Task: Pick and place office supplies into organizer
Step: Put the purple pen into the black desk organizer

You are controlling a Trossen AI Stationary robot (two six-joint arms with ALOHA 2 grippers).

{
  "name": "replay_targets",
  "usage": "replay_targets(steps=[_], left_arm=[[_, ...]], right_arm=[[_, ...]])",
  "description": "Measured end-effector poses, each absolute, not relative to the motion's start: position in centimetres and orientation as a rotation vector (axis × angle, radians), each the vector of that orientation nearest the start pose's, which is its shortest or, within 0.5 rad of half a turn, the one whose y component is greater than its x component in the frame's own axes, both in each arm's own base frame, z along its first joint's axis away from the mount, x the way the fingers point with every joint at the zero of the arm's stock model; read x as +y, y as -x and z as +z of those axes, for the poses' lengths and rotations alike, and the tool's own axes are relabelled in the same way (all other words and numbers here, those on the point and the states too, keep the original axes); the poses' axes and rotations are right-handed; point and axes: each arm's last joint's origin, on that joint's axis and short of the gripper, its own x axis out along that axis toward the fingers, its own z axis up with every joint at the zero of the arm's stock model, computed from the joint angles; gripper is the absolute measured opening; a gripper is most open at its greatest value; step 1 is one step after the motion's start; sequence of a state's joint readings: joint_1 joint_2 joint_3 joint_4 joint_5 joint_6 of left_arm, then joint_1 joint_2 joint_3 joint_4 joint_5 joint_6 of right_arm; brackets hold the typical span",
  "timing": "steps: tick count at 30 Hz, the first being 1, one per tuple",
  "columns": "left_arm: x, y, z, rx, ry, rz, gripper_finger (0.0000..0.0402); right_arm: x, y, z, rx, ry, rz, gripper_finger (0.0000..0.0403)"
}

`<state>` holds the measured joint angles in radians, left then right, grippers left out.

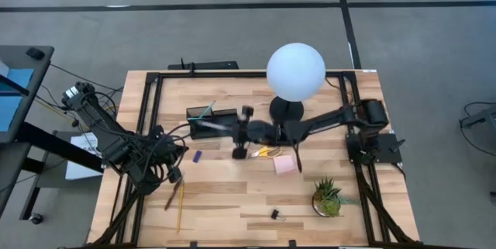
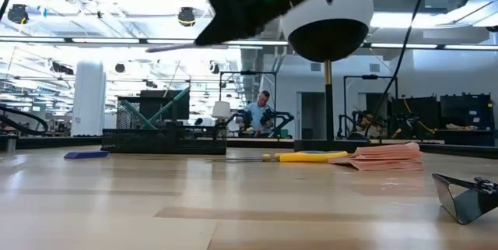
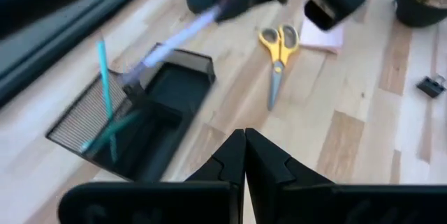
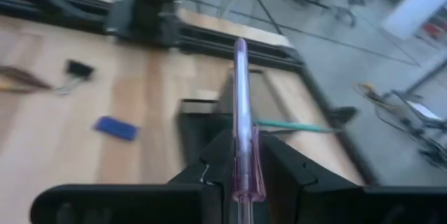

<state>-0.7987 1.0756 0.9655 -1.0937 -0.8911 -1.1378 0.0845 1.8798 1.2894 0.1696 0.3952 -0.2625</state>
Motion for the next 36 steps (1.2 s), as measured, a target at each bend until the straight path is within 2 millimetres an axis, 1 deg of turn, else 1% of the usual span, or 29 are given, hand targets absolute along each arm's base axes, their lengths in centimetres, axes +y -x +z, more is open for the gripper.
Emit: replay_targets(steps=[2, 4, 7, 8, 10, 12, 15, 17, 19, 21, 23, 26, 28, 30, 32, 33, 34, 36], left_arm=[[-10.9, -13.8, 28.9, 0.584, 0.153, 0.497, 0.0000], [-10.8, -13.8, 28.9, 0.577, 0.129, 0.509, 0.0000], [-10.7, -13.7, 28.9, 0.578, 0.118, 0.516, 0.0000], [-10.7, -13.7, 28.8, 0.580, 0.116, 0.518, 0.0000], [-10.6, -13.6, 28.8, 0.582, 0.114, 0.520, 0.0000], [-10.6, -13.6, 28.8, 0.582, 0.114, 0.520, 0.0000], [-10.6, -13.6, 28.8, 0.584, 0.106, 0.519, 0.0000], [-10.6, -13.6, 28.8, 0.585, 0.104, 0.519, 0.0000], [-10.5, -13.6, 28.8, 0.590, 0.093, 0.522, 0.0000], [-10.4, -13.5, 28.7, 0.599, 0.077, 0.526, 0.0000], [-10.4, -13.4, 28.7, 0.605, 0.065, 0.529, 0.0000], [-10.2, -13.2, 28.7, 0.619, 0.042, 0.536, 0.0000], [-10.1, -13.1, 28.6, 0.626, 0.029, 0.540, 0.0000], [-10.1, -13.2, 28.6, 0.626, 0.029, 0.540, 0.0000], [-10.1, -13.2, 28.6, 0.625, 0.028, 0.539, 0.0000], [-10.1, -13.2, 28.6, 0.626, 0.027, 0.539, 0.0000], [-10.1, -13.1, 28.6, 0.626, 0.027, 0.539, 0.0000], [-10.1, -13.1, 28.6, 0.629, 0.022, 0.540, 0.0000]], right_arm=[[1.3, -42.5, 24.8, 0.476, 0.345, -0.276, 0.0053], [0.1, -42.6, 26.2, 0.540, 0.331, -0.296, 0.0053], [-1.7, -42.7, 28.1, 0.653, 0.322, -0.285, 0.0053], [-2.2, -42.7, 28.4, 0.680, 0.316, -0.275, 0.0053], [-2.9, -43.4, 28.2, 0.691, 0.293, -0.253, 0.0053], [-3.6, -43.4, 27.2, 0.755, 0.263, -0.209, 0.0053], [-4.2, -44.6, 26.7, 0.718, 0.253, -0.168, 0.0053], [-4.7, -44.5, 26.1, 0.767, 0.256, -0.172, 0.0053], [-5.0, -45.6, 25.2, 0.752, 0.271, -0.172, 0.0053], [-5.2, -45.4, 24.8, 0.824, 0.282, -0.161, 0.0053], [-5.4, -46.5, 26.0, 0.763, 0.310, -0.144, 0.0053], [-5.3, -46.3, 27.2, 0.849, 0.330, -0.104, 0.0053], [-5.5, -47.3, 27.5, 0.861, 0.364, -0.091, 0.0053], [-5.4, -46.9, 28.4, 0.934, 0.371, -0.066, 0.0053], [-5.4, -47.6, 30.1, 0.887, 0.399, -0.051, 0.0053], [-5.5, -47.0, 30.6, 0.930, 0.401, -0.030, 0.0053], [-5.6, -46.9, 30.8, 0.954, 0.401, -0.020, 0.0053], [-5.8, -47.9, 30.7, 0.922, 0.393, -0.010, 0.0053]])
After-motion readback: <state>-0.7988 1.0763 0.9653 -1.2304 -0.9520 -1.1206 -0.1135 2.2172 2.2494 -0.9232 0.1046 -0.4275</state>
